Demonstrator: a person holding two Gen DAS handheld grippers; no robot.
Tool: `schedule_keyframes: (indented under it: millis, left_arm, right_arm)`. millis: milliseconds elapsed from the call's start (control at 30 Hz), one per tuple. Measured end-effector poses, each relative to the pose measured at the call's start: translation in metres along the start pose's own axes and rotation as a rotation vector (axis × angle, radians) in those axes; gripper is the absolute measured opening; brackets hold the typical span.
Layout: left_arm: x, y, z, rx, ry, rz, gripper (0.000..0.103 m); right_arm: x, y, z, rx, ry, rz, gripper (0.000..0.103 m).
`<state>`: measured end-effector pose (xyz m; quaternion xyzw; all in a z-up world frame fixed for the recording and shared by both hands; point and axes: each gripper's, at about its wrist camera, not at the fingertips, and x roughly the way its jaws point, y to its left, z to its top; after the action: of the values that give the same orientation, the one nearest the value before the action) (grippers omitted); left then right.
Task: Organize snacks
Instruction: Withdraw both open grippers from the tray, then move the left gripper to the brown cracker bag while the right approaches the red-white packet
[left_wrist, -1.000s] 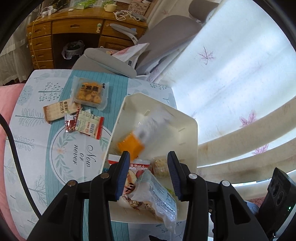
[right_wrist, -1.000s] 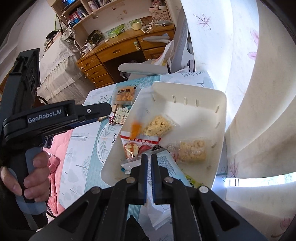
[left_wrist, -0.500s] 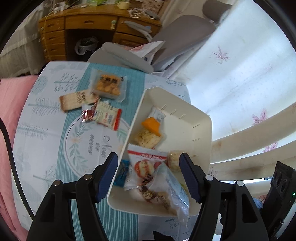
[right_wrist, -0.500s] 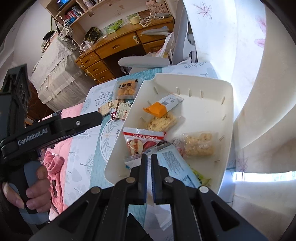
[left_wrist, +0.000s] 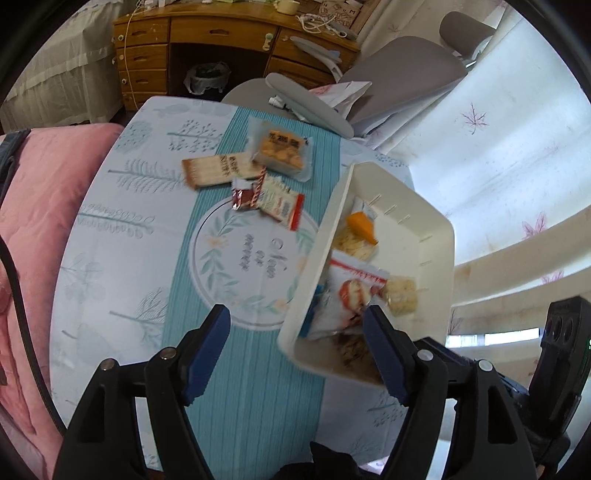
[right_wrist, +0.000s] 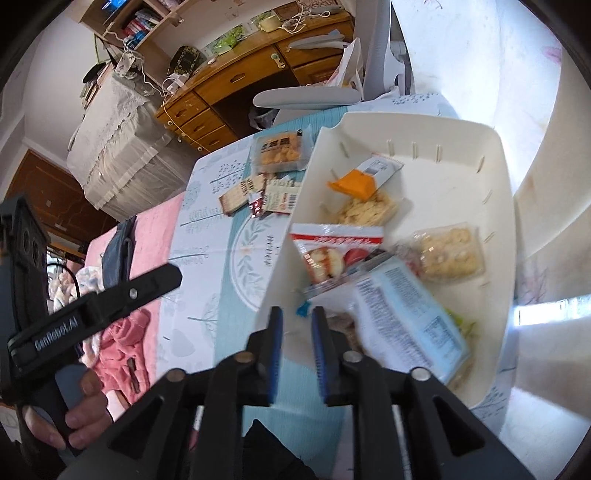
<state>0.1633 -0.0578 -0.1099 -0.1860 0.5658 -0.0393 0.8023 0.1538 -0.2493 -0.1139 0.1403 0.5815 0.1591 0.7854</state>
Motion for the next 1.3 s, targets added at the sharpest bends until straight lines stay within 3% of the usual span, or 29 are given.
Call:
schedule_keyframes:
  millis: [67,433,567,733,1033,1300]
  left_arm:
    - [-0.005,0.009,-0.005,0.012,0.011,-0.009,0.073]
    - [-0.041,0.07,-0.013,0.103,0.033,-0.038,0.077]
    - [-0.048,0.099,-0.013,0.14,0.056,-0.034,0.078]
    - [-0.055,0.131,-0.008,0.17,0.058,-0.018,0.078]
    - [-0.057,0.175,0.009,0.222,0.028,0.086,0.079]
    - [-0.054,0.186,0.042,0.259,-0.045,0.156,0.08]
  right_arm:
    - [0.003,0.009,-0.004,0.015,0.002,-0.003,0.029]
    - [0.021,0.072,-0.036,0.129,-0.021,-0.014,0.04]
    - [0.031,0.094,-0.045,0.173,-0.032,-0.02,0.041]
    - [0.046,0.118,-0.056,0.233,-0.033,-0.011,0.05]
    - [0.077,0.153,-0.065,0.32,0.006,-0.005,0.056]
    - [0.09,0.162,-0.042,0.411,-0.024,-0.01,0.064]
